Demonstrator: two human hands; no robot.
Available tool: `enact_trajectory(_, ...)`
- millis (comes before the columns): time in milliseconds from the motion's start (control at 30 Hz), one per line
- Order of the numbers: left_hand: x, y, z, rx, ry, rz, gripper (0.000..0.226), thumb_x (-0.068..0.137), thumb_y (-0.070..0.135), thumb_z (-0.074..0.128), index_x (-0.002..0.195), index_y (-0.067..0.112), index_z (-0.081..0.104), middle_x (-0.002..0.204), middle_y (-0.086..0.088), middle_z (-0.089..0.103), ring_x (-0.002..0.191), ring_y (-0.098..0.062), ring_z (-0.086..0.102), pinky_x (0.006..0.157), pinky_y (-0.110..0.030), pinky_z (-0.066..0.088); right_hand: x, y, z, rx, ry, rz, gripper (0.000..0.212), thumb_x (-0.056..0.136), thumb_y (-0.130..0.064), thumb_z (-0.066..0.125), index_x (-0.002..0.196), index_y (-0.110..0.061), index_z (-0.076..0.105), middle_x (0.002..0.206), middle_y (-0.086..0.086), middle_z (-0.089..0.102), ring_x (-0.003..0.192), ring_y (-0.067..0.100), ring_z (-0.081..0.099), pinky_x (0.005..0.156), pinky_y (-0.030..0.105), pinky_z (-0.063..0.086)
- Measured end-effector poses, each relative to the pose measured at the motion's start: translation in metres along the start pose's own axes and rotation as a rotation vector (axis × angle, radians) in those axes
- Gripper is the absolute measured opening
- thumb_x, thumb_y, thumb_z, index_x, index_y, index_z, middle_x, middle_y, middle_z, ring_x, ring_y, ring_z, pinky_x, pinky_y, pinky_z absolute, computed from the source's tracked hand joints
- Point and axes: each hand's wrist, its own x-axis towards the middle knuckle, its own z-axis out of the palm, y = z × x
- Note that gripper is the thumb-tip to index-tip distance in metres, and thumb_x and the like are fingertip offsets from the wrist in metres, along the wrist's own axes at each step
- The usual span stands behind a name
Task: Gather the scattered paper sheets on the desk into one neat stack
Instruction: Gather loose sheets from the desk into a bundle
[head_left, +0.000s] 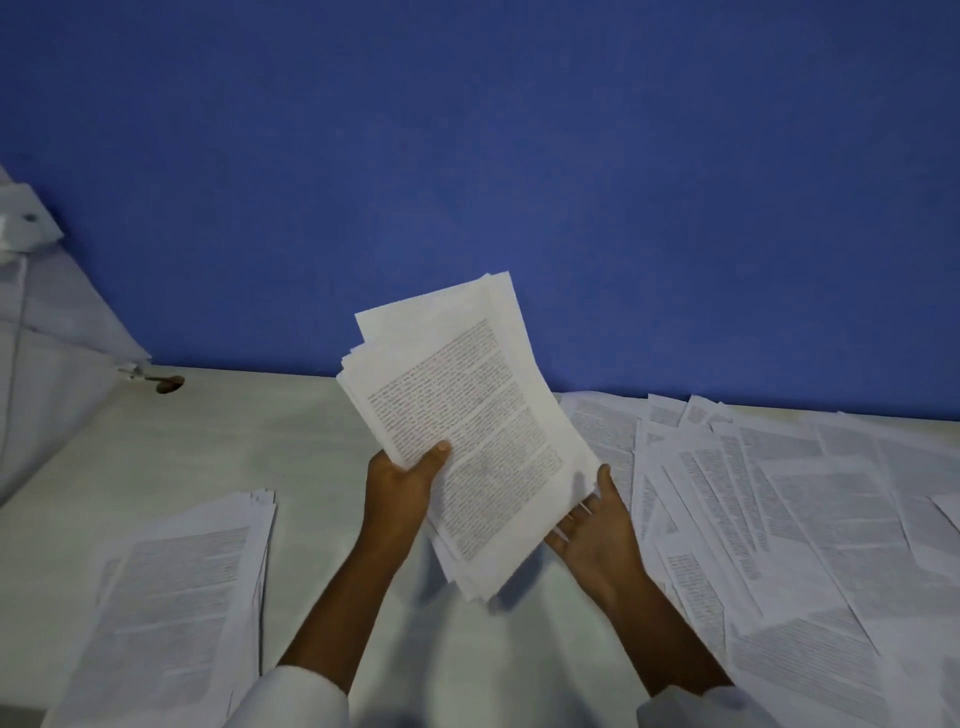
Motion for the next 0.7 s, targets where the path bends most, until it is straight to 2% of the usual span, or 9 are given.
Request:
enact_trajectory(67, 0.004, -0.003, -0.018, -0.028, -0.047, -0.077, 0.031, 0.081, 0.012, 0.073, 0.11, 0.017, 0.065, 0.103, 0.005, 0.072, 0.093, -0.011, 0.068, 0.074, -0.022, 0.058, 0.0, -0.007, -0.015, 0.0, -0.04, 0.021, 0.059, 0.092, -0.052, 0.05, 0.138, -0.016, 0.051, 0.126, 0.012, 0.065, 0.114, 0.031, 0.06, 0.096, 0.049, 0.049)
enact_trajectory(167, 0.005, -0.012, -0.046, -0.139, -0.181, -0.236, 0.045, 0.074, 0.013, 0.072, 0.118, 0.011, 0.066, 0.118, -0.011, 0.07, 0.107, -0.029, 0.067, 0.095, -0.044, 0.053, -0.005, -0.017, -0.034, -0.102, -0.187, 0.103, 0.064, 0.081, -0.051, 0.065, 0.132, -0.013, 0.058, 0.128, 0.015, 0.063, 0.11, 0.031, 0.063, 0.09, 0.044, 0.054)
enact_trajectory(233, 0.0, -0.017, -0.057, -0.169, -0.294, -0.298, 0.048, 0.077, 0.008, 0.07, 0.125, 0.008, 0.062, 0.123, -0.011, 0.068, 0.112, -0.029, 0.065, 0.098, -0.041, 0.051, -0.012, -0.019, -0.034, -0.203, -0.29, 0.173, 0.074, 0.067, -0.049, 0.082, 0.127, -0.01, 0.063, 0.127, 0.016, 0.063, 0.109, 0.031, 0.064, 0.09, 0.041, 0.055)
enact_trajectory(300, -0.011, -0.023, -0.06, -0.13, -0.362, -0.351, 0.045, 0.082, 0.005, 0.07, 0.126, 0.007, 0.061, 0.123, -0.01, 0.068, 0.112, -0.028, 0.065, 0.095, -0.036, 0.053, -0.018, -0.015, -0.027, -0.257, -0.395, 0.234, 0.075, 0.064, -0.042, 0.088, 0.127, -0.01, 0.064, 0.129, 0.017, 0.062, 0.115, 0.032, 0.061, 0.1, 0.044, 0.05)
enact_trajectory(367, -0.021, -0.032, -0.056, -0.09, -0.387, -0.406, 0.04, 0.086, 0.005, 0.066, 0.125, 0.007, 0.062, 0.121, -0.009, 0.069, 0.111, -0.026, 0.066, 0.094, -0.033, 0.053, -0.022, -0.002, -0.016, -0.339, -0.448, 0.245, 0.065, 0.076, -0.033, 0.081, 0.133, -0.011, 0.059, 0.133, 0.017, 0.06, 0.121, 0.036, 0.057, 0.106, 0.05, 0.043)
enact_trajectory(433, -0.028, -0.04, -0.052, -0.048, -0.39, -0.457, 0.036, 0.087, 0.009, 0.065, 0.124, 0.008, 0.064, 0.12, -0.009, 0.069, 0.109, -0.024, 0.067, 0.096, -0.033, 0.052, -0.023, 0.011, -0.004, -0.397, -0.403, 0.22, 0.052, 0.082, -0.028, 0.073, 0.131, -0.013, 0.06, 0.129, 0.016, 0.063, 0.117, 0.037, 0.06, 0.101, 0.05, 0.047)
enact_trajectory(500, -0.031, -0.04, -0.055, -0.059, -0.373, -0.503, 0.034, 0.089, 0.012, 0.064, 0.123, 0.009, 0.064, 0.121, -0.01, 0.069, 0.109, -0.024, 0.067, 0.098, -0.034, 0.051, -0.022, 0.019, 0.0, -0.345, -0.368, 0.229, 0.057, 0.08, -0.031, 0.076, 0.131, -0.011, 0.059, 0.13, 0.017, 0.062, 0.117, 0.037, 0.06, 0.103, 0.049, 0.046)
enact_trajectory(600, -0.035, -0.033, -0.071, -0.124, -0.388, -0.529, 0.034, 0.091, 0.017, 0.059, 0.124, 0.011, 0.063, 0.121, -0.009, 0.069, 0.109, -0.026, 0.067, 0.089, -0.031, 0.056, -0.018, 0.023, -0.006, -0.214, -0.312, 0.262, 0.047, 0.09, -0.033, 0.065, 0.132, -0.013, 0.059, 0.134, 0.017, 0.058, 0.12, 0.036, 0.056, 0.111, 0.052, 0.036)
enact_trajectory(700, -0.051, -0.038, -0.083, -0.17, -0.412, -0.575, 0.036, 0.088, 0.021, 0.058, 0.121, 0.009, 0.065, 0.119, -0.011, 0.07, 0.106, -0.027, 0.068, 0.079, -0.028, 0.057, -0.023, 0.035, -0.006, -0.323, -0.302, 0.242, 0.041, 0.094, -0.033, 0.059, 0.128, -0.013, 0.062, 0.13, 0.017, 0.062, 0.119, 0.037, 0.058, 0.107, 0.05, 0.042)
